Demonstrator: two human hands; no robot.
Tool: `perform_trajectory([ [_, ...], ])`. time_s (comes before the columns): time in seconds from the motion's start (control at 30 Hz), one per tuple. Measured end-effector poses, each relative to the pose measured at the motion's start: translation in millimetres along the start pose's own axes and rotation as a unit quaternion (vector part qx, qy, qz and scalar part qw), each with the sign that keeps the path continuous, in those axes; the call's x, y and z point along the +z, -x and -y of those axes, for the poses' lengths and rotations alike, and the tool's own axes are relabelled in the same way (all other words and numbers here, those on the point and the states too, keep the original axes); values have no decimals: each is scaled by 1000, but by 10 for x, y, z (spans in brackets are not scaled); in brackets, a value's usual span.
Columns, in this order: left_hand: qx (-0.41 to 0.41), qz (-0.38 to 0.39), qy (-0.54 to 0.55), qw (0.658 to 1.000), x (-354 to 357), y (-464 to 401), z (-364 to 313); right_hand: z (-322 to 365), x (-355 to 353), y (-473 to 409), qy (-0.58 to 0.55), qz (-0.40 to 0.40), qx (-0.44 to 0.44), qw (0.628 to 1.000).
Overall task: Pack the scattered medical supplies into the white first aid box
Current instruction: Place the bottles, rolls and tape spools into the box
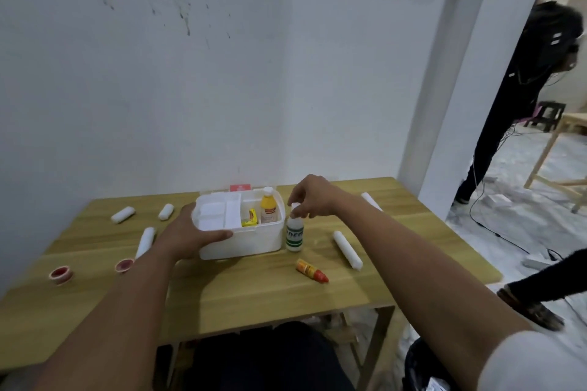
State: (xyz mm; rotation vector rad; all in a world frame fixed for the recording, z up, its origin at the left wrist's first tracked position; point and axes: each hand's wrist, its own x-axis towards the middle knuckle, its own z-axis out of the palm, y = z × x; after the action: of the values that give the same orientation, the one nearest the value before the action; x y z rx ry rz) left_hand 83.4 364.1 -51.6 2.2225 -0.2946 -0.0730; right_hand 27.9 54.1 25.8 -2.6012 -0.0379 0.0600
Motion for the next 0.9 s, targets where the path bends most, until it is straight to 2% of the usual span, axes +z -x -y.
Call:
perform_trajectory([
  [0.2, 11, 1, -1, 1000, 4, -9, 22, 333, -587, -46, -27, -128, -51, 990],
  [0.3, 7, 0, -6, 1000, -3, -15, 31, 547, -640, -169, -2, -160, -75, 984],
  [0.63, -1, 14, -14, 1000, -6, -28, 46, 375, 352, -531, 87, -67, -40, 993],
  [0.8, -3, 6, -22, 1000, -4, -11, 48, 363, 242, -493, 59, -44, -40, 997],
  [0.9, 3, 5, -18, 1000, -2, 11, 16, 368, 57, -385, 5, -62, -29, 998],
])
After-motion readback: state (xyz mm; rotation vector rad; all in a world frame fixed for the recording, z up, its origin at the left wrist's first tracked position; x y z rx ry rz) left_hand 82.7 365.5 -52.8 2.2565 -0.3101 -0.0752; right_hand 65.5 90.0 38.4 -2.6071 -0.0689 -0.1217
